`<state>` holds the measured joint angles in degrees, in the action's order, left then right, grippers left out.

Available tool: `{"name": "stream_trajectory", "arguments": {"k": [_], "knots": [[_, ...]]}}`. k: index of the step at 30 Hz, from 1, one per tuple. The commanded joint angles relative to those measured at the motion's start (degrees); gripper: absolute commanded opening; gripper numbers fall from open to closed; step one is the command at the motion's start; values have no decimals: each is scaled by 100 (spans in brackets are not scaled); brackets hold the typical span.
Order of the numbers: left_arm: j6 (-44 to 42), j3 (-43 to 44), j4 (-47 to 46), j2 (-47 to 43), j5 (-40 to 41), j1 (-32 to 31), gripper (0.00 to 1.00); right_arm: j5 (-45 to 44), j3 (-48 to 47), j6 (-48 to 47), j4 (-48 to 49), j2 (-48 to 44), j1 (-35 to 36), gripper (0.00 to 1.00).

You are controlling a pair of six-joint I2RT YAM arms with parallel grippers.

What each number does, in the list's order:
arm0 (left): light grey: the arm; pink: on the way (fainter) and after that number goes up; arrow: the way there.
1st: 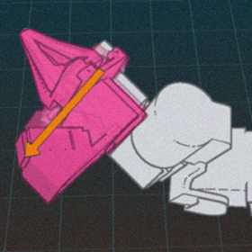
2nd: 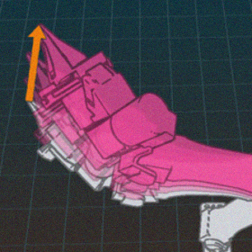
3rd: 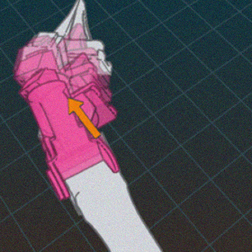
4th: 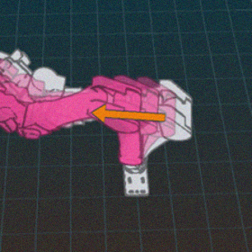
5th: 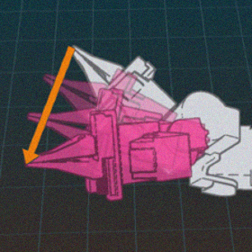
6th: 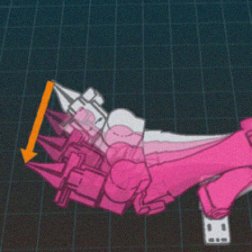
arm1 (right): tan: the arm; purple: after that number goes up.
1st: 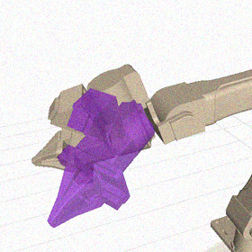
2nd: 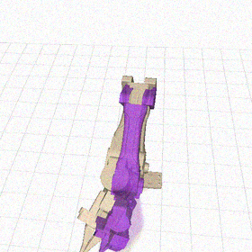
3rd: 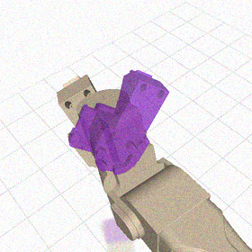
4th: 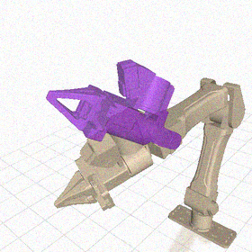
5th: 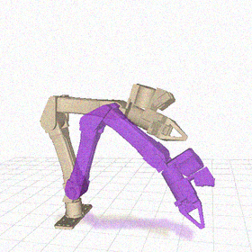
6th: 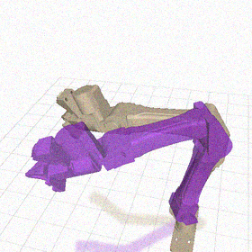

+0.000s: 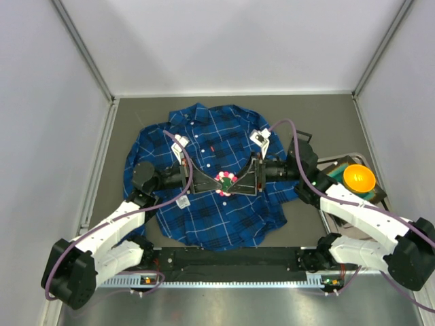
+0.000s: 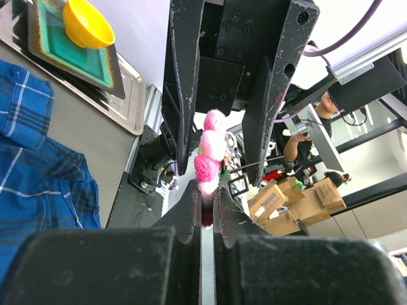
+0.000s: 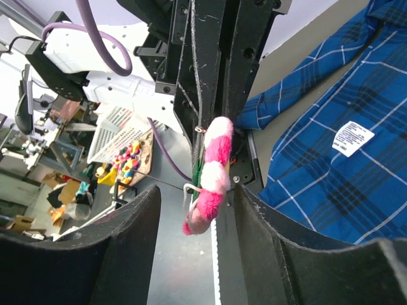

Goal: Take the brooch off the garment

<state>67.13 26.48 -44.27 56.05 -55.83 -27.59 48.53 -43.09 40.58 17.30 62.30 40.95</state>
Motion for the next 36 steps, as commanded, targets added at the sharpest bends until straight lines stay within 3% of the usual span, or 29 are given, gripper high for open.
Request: {"name": "stream_trajectory", "arguments": {"k": [1, 3, 11, 33, 36], "knots": [[-148, 261, -30, -68, 64, -27, 0, 105, -147, -23, 29, -305, -43, 50], [-209, 261, 50, -112, 55, -27, 0, -238, -129, -181, -496, -464, -191, 52], [-236, 331, 77, -86, -121, -27, 0, -134, -235, 151, -465, -562, -597, 56], [-262, 367, 191, 20, -68, -97, 0, -107, -656, 196, -113, 405, 27, 39], [-289, 367, 226, -6, -59, -97, 0, -90, -631, 205, -122, 414, 18, 33]]}}
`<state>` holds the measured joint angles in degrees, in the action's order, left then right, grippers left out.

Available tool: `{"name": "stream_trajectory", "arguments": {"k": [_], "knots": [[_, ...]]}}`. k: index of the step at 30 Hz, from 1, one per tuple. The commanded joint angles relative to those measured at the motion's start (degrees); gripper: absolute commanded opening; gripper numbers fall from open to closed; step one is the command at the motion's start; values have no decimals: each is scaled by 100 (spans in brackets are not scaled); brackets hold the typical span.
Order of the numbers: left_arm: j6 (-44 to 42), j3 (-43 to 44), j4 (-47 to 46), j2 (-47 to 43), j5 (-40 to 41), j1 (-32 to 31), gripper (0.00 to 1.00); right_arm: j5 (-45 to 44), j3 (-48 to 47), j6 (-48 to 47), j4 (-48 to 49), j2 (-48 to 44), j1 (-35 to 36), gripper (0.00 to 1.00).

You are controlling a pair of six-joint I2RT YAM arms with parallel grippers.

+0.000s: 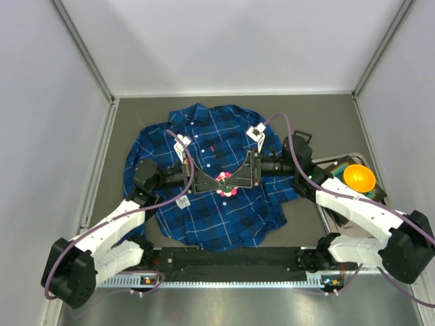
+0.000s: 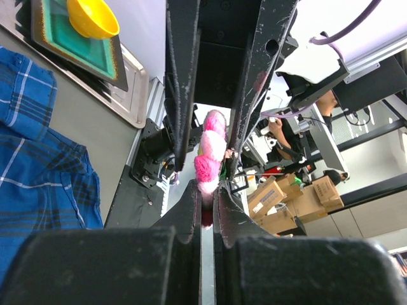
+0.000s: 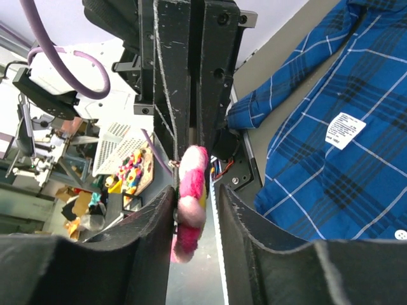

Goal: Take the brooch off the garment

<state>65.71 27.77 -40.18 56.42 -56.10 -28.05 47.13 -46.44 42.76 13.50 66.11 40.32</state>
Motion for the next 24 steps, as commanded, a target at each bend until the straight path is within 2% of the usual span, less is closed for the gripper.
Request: {"name": "stream_trajectory", "arguments": {"k": [1, 3, 24], "knots": [[-146, 229, -183, -52, -33, -51, 0, 42, -279, -14, 276, 16, 90, 31], [-155, 229, -148, -79, -24, -51, 0, 59, -217, -14, 303, -19, 91, 28], [-155, 246, -121, -105, -42, -51, 0, 129, 223, 250, 557, -432, -155, 29]]}}
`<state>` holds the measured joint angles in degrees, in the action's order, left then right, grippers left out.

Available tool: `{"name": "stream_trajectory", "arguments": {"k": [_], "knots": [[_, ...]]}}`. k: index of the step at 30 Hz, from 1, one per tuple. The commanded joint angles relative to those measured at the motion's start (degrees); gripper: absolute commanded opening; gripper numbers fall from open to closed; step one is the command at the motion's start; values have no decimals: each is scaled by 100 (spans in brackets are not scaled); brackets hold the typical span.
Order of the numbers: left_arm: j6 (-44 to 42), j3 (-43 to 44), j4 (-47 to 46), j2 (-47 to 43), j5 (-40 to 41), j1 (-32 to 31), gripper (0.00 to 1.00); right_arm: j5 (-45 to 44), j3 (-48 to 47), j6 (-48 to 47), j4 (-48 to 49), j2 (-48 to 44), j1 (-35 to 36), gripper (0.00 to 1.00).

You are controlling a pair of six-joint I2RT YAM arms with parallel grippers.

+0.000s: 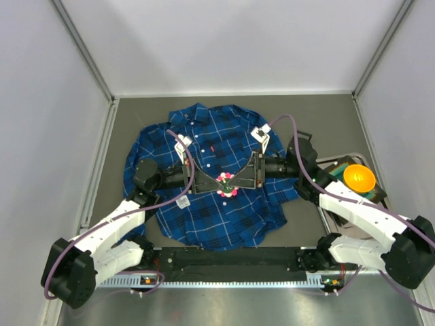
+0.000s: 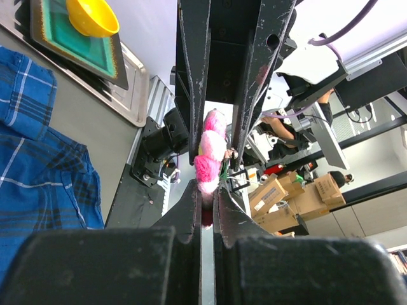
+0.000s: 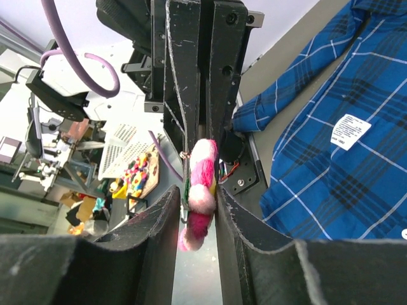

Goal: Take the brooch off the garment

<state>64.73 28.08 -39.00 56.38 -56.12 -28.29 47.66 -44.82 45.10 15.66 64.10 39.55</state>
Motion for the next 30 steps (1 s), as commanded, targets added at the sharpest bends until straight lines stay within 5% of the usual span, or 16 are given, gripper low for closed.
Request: {"name": "stream_trajectory", "arguments": {"k": [1, 17, 30], "knots": [[-57, 207, -248, -101, -48, -27, 0, 77, 70, -1, 324, -231, -79, 27], [224, 216, -600, 57, -75, -36, 0, 288, -1, 95, 534, 33, -70, 14], [207, 207, -564, 48, -48, -36, 0, 420, -27, 60, 561, 164, -9, 15]]}}
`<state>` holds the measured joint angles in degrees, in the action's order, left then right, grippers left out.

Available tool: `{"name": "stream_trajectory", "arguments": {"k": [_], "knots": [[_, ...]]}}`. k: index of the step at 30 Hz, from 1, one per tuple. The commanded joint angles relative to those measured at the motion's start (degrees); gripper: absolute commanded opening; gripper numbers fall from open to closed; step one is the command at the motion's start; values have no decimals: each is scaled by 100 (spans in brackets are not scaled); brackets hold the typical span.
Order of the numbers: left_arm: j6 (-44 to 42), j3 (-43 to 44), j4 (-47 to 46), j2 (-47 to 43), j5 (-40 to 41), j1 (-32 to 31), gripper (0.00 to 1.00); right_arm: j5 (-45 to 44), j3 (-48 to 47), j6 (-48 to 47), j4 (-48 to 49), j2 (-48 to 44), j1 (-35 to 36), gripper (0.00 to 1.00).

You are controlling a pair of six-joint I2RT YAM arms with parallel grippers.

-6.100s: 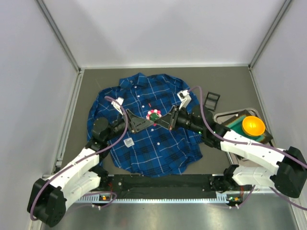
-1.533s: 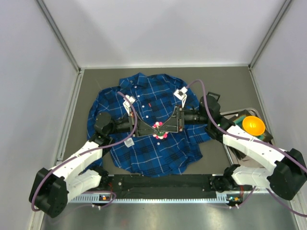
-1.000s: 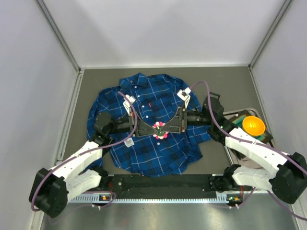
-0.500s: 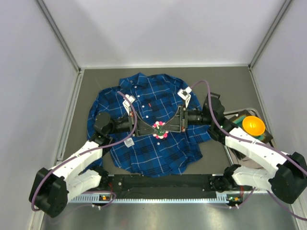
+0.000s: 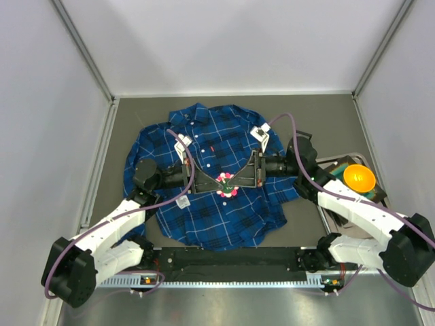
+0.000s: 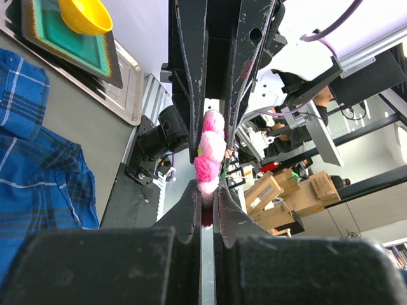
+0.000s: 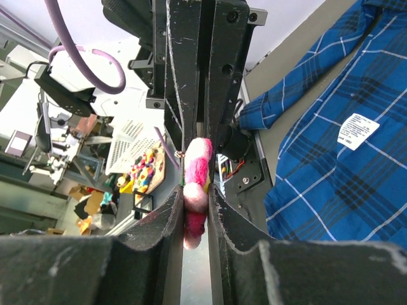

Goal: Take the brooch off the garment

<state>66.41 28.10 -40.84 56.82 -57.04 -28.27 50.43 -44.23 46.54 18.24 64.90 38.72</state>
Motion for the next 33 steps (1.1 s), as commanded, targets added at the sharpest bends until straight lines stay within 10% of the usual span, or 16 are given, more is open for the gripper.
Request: {"name": "stream_trajectory", "arguments": {"k": [1, 21, 28, 33], "knots": [[38, 205, -381, 5, 43, -38, 0, 159, -86, -84, 312, 93, 83, 15], [47, 196, -381, 58, 61, -38, 0, 283, -33, 4, 602, 251, 162, 20], [-434, 589, 1200, 5, 613, -21, 0, -120, -86, -137, 225, 164, 233, 0], [-1648, 952, 3044, -302, 1779, -21, 43, -1795, -112, 458, -678, -136, 224, 0]]}}
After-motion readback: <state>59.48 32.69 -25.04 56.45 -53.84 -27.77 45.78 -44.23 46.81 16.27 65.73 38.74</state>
